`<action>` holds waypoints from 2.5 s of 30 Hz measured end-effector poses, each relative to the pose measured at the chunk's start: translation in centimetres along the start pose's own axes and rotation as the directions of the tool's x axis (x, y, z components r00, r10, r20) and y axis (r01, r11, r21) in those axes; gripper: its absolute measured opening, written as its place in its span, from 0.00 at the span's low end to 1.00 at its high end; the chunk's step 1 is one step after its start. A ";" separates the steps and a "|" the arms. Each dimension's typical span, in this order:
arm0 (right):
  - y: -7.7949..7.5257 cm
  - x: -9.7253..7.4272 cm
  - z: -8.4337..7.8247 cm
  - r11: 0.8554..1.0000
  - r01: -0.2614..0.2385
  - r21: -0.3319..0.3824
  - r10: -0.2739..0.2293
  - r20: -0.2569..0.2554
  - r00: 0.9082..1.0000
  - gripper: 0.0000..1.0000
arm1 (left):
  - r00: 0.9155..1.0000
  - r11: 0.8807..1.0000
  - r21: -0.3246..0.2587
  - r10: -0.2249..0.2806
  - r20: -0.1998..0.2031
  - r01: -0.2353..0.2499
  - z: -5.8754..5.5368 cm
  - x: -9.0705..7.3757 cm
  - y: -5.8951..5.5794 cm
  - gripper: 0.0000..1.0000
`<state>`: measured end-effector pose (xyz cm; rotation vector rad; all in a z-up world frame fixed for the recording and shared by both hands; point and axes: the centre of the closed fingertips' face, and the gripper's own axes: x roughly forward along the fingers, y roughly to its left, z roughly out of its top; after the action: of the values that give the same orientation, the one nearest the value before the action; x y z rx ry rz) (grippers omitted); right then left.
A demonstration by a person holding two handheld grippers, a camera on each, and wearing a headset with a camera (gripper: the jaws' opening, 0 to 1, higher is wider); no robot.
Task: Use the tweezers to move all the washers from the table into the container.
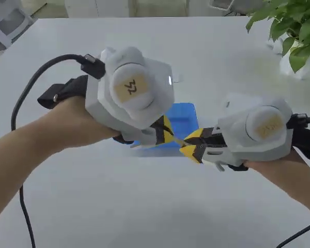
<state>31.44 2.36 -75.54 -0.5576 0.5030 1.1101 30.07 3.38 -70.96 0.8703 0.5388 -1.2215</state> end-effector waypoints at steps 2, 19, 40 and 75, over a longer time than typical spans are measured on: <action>1.0 0.1 -0.8 1.000 -0.018 -0.001 0.018 -0.017 1.000 0.07 | 1.000 1.000 -0.003 -0.016 -0.019 0.016 -0.5 0.2 -1.2 0.00; 4.7 1.2 -6.9 0.996 -0.059 0.064 0.068 -0.156 0.985 0.00 | 0.989 0.991 -0.065 -0.119 -0.085 0.114 -4.5 2.4 -5.2 0.00; 6.5 -5.3 -6.7 0.939 0.128 0.320 -0.099 -0.105 0.990 0.16 | 0.965 0.984 -0.120 -0.156 -0.213 0.133 -10.7 7.4 -6.4 0.00; 5.9 -7.5 -6.0 0.838 0.165 0.519 -0.195 0.004 0.981 0.34 | 0.987 0.817 -0.570 0.000 -0.159 -0.091 -12.2 6.6 -6.6 0.51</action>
<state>22.68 -4.67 -76.33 -0.0934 0.6573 0.7601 26.70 8.87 -84.91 0.4487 0.9498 -0.8683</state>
